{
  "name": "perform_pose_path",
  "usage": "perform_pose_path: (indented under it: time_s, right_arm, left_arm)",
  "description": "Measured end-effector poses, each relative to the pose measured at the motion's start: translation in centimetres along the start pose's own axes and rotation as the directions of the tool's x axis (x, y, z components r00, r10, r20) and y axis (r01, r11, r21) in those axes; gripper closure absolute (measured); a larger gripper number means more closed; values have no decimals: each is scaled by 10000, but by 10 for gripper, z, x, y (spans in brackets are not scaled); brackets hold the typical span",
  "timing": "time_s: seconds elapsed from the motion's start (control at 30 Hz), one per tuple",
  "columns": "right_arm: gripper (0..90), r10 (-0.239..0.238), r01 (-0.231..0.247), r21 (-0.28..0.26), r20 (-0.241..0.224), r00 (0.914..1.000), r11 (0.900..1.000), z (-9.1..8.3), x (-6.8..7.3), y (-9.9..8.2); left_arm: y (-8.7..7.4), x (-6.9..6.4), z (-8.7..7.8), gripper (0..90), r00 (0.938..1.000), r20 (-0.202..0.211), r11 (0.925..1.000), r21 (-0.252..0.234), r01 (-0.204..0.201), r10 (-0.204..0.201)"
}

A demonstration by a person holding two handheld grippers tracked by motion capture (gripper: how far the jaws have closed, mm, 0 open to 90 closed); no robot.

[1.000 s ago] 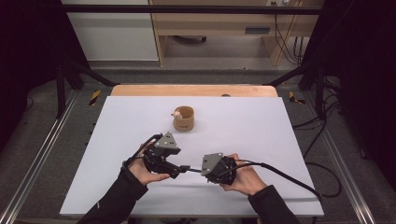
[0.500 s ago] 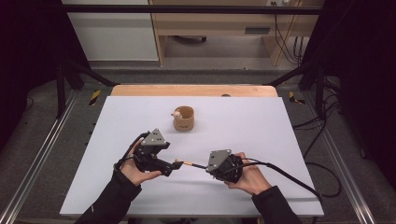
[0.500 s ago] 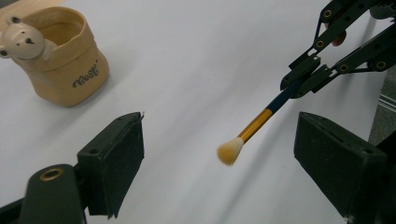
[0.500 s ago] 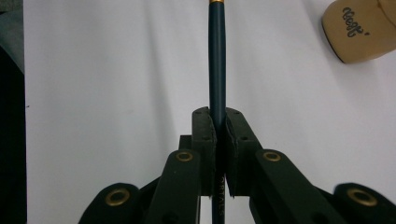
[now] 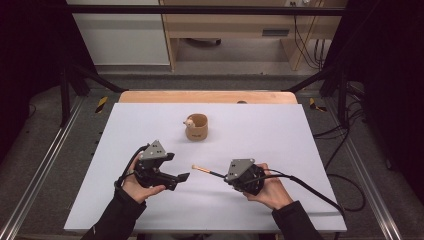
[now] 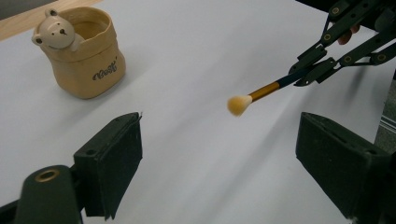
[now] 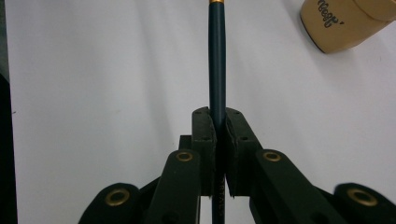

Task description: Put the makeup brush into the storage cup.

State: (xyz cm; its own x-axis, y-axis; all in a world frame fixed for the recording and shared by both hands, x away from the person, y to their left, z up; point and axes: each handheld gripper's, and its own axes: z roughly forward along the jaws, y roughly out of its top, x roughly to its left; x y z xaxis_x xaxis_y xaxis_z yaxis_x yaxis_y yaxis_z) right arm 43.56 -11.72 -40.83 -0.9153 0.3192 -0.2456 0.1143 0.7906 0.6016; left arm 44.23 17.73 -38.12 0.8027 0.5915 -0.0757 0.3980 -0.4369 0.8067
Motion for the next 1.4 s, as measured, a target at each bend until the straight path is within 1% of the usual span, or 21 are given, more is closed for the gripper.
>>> perform_pose_path:
  time_s: [0.07, 0.23, 0.3, 0.43, 0.53, 0.73, 0.9, 1.0, 1.4]
  right_arm:
    - [842, 128, -128, -60, 22, 9999, 9999, 0, 0, -1]
    - [842, 439, -437, -174, 123, 9990, 9989, -1, -1, -4]
    - [842, 466, -462, -222, 154, 9988, 9987, -1, -1, -5]
    - [842, 757, -750, -352, 183, 9970, 9966, 0, 0, -6]
    - [842, 867, -857, -450, 209, 9960, 9953, 0, 1, -7]
    - [842, 1225, -1206, -842, 174, 9923, 9891, 1, 3, -8]
    - [842, 1523, -1492, -1165, 177, 9882, 9819, 3, 4, -10]
    - [842, 1676, -1642, -1273, 162, 9857, 9782, 4, 4, -12]
    - [842, 2005, -1941, -1704, 206, 9795, 9661, 5, 5, -14]
  left_arm:
    - [-3, 0, 0, 141, 10000, -48, 10000, -25, 80, -80]
    - [-9, 0, 1, 141, 9997, -11, 9996, -162, 238, -239]
    - [-12, 0, 2, 141, 9996, -31, 9995, -188, 263, -264]
    - [-16, -2, 5, 142, 9994, -5, 9991, -256, 341, -342]
    - [-18, -3, 6, 142, 9990, 32, 9982, -405, 444, -443]
    - [-21, -5, 9, 142, 9984, 37, 9969, -545, 560, -558]
    - [-21, -7, 9, 144, 9980, 52, 9955, -715, 627, -625]
    - [-21, -8, 11, 146, 9978, 74, 9950, -742, 665, -661]
    - [-21, -13, 16, 162, 9964, 164, 9910, -1042, 846, -833]
